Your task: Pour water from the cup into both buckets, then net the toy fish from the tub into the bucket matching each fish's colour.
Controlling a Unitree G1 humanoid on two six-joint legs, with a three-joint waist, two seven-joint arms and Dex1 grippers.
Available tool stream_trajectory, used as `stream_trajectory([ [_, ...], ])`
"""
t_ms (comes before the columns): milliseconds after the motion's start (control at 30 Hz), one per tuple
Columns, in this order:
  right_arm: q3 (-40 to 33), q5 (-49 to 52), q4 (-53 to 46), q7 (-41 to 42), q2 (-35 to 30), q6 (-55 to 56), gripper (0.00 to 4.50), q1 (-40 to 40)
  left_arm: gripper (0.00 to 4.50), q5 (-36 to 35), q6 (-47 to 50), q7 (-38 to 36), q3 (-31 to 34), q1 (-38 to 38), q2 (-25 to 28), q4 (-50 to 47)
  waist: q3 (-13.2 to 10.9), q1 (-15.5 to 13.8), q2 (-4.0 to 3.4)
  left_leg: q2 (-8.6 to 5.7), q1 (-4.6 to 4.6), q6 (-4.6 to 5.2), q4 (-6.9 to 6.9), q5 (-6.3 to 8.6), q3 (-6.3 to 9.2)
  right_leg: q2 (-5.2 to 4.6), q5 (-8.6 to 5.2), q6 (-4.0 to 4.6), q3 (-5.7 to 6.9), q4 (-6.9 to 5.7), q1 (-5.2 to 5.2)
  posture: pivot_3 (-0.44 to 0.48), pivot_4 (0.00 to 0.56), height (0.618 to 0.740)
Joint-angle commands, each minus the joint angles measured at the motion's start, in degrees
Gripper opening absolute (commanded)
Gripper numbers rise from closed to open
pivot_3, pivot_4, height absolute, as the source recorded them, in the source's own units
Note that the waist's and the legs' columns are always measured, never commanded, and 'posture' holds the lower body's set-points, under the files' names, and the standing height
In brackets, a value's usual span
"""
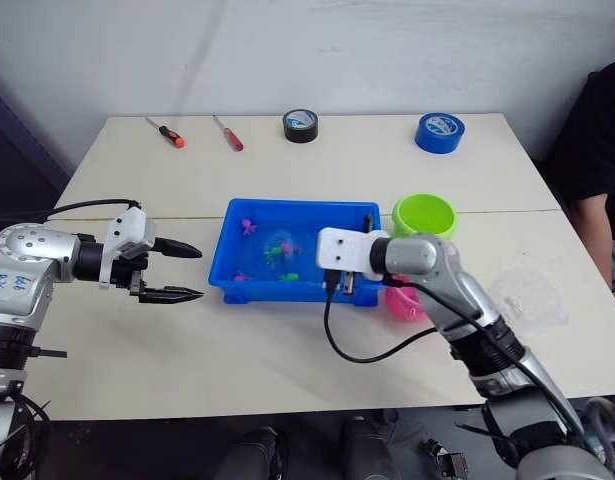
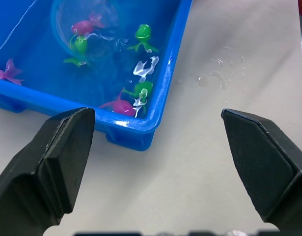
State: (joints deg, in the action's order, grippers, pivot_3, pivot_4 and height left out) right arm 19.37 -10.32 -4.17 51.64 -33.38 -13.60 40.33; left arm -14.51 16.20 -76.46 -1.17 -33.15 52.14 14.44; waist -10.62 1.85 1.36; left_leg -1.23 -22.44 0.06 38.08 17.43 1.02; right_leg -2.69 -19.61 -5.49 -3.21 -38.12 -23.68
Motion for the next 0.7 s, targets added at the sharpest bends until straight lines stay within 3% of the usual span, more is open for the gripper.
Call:
stream_trajectory([
  [33,-1.54,-1.26,-3.19,-0.69,-1.38,3.30,0.00,2.23,4.47,0.16,-0.74,-0.45,0.55,-0.88,0.62,0.27,0.00,0.09,0.00,0.00,0.00,0.00,0.00,0.00,0.00,0.00,0.00,0.00,0.00,0.00,0.00,0.000,0.150,0.736],
  [133,-0.66,-5.61,-2.60,-2.52,-3.40,8.38,0.00,3.47,4.47,0.26,-0.83,-0.52,0.62,-0.98,0.80,0.44,0.00,-0.02,0.00,0.00,0.00,0.02,-0.01,0.01,0.00,0.01,0.00,0.00,0.01,0.00,0.00,0.000,0.150,0.736],
  [367,-0.91,-3.10,-4.41,-1.86,-0.16,6.22,0.00,3.20,4.47,0.61,-1.11,-0.70,0.53,-1.79,0.61,1.18,0.00,0.04,0.00,0.01,0.00,0.00,0.00,0.00,0.00,0.01,0.00,0.00,0.00,-0.01,-0.01,0.000,0.150,0.736],
  [500,-1.95,4.49,-8.70,0.13,5.85,-8.24,0.00,0.47,4.47,0.75,-1.30,-0.86,0.39,-2.20,0.53,1.75,0.01,0.03,0.01,0.02,0.00,-0.02,0.00,-0.01,0.01,0.01,0.00,0.00,0.01,-0.10,0.00,0.000,0.150,0.736],
  [700,1.69,2.51,-7.55,0.08,6.67,-9.58,0.00,0.22,4.47,1.13,-1.40,-1.06,0.22,-2.70,0.51,2.27,0.01,-0.16,0.01,-0.01,-0.01,0.02,0.05,0.01,0.01,-0.01,0.00,0.00,0.01,-0.19,0.01,0.000,0.150,0.736],
])
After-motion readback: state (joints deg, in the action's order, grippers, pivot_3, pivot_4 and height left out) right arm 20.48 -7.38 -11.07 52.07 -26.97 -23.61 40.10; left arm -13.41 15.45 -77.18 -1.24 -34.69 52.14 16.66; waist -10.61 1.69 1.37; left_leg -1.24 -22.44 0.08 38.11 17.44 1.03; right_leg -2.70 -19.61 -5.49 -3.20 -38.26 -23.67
